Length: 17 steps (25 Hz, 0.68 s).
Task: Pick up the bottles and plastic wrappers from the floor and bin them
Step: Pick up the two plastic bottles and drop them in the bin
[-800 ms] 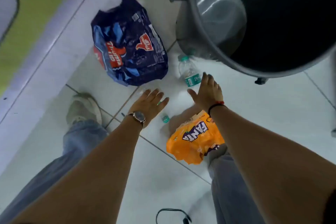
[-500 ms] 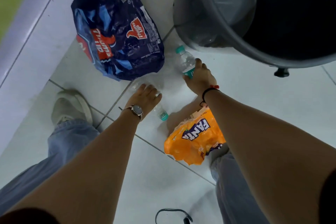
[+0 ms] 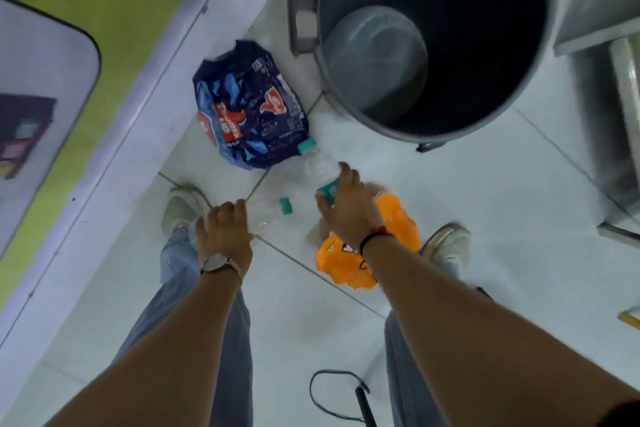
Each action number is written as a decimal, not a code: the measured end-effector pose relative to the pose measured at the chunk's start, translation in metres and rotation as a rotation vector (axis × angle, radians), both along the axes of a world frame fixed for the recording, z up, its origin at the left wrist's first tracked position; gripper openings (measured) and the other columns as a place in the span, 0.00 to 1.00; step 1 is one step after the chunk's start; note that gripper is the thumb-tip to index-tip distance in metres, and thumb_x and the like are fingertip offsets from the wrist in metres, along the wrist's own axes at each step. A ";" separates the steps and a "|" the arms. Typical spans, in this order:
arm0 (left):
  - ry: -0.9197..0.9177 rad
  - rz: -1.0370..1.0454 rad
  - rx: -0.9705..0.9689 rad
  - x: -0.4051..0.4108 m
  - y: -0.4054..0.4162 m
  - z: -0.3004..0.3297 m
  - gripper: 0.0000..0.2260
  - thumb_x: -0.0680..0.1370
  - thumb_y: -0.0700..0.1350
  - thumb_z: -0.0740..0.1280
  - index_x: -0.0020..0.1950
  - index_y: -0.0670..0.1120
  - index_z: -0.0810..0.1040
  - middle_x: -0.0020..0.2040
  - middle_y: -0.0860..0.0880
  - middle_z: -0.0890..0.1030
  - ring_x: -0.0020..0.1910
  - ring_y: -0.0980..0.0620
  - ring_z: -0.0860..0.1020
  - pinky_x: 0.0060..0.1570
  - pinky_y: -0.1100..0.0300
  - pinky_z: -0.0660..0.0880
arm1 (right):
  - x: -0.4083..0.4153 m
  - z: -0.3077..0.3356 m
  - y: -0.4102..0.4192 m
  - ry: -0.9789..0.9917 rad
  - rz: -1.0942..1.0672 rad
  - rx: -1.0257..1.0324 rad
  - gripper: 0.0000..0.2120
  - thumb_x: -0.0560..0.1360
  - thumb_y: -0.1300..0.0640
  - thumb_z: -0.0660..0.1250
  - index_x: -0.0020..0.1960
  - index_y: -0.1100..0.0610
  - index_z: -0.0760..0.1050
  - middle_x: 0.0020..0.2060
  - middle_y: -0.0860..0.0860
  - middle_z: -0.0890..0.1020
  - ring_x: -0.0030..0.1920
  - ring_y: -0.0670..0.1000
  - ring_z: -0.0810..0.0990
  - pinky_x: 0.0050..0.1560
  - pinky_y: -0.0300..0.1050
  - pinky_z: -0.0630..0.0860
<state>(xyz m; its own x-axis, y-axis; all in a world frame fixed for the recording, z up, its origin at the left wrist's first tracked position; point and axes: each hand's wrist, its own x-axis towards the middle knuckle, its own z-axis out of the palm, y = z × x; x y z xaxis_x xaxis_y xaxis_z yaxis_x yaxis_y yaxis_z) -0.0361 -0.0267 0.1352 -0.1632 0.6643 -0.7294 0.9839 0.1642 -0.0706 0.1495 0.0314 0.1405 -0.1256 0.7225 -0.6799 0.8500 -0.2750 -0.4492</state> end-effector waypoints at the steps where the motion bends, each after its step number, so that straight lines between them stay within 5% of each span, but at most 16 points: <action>1: 0.008 0.121 0.044 0.002 0.010 0.018 0.27 0.76 0.44 0.66 0.71 0.42 0.60 0.69 0.40 0.69 0.67 0.39 0.66 0.69 0.43 0.60 | -0.004 0.020 0.000 0.042 0.012 0.025 0.30 0.77 0.53 0.62 0.72 0.64 0.53 0.63 0.62 0.70 0.60 0.61 0.73 0.59 0.58 0.75; 4: -0.007 0.399 0.264 0.019 0.060 0.061 0.28 0.75 0.45 0.69 0.71 0.40 0.62 0.66 0.36 0.70 0.64 0.37 0.68 0.65 0.39 0.61 | -0.011 0.070 0.007 0.149 -0.052 0.158 0.31 0.76 0.51 0.63 0.72 0.62 0.55 0.61 0.60 0.73 0.58 0.59 0.74 0.56 0.57 0.77; 8: -0.126 0.411 0.609 0.049 0.152 0.106 0.30 0.74 0.53 0.67 0.71 0.42 0.63 0.62 0.36 0.74 0.59 0.37 0.73 0.58 0.41 0.66 | 0.007 0.118 0.042 0.250 -0.338 0.330 0.35 0.75 0.49 0.64 0.74 0.56 0.51 0.66 0.57 0.71 0.60 0.55 0.75 0.57 0.48 0.76; 13: -0.354 0.250 0.500 0.118 0.238 0.109 0.34 0.74 0.59 0.64 0.73 0.44 0.56 0.65 0.38 0.73 0.63 0.37 0.71 0.63 0.40 0.63 | 0.062 0.113 0.106 0.102 -0.636 0.424 0.34 0.77 0.49 0.62 0.75 0.54 0.48 0.69 0.55 0.66 0.61 0.56 0.75 0.54 0.47 0.75; 17: -0.332 0.161 0.522 0.149 0.244 0.072 0.30 0.77 0.53 0.63 0.73 0.42 0.56 0.70 0.38 0.67 0.68 0.38 0.65 0.67 0.39 0.60 | 0.091 0.081 0.130 -0.033 -0.671 0.372 0.33 0.78 0.49 0.60 0.75 0.55 0.47 0.69 0.56 0.66 0.61 0.58 0.75 0.55 0.50 0.76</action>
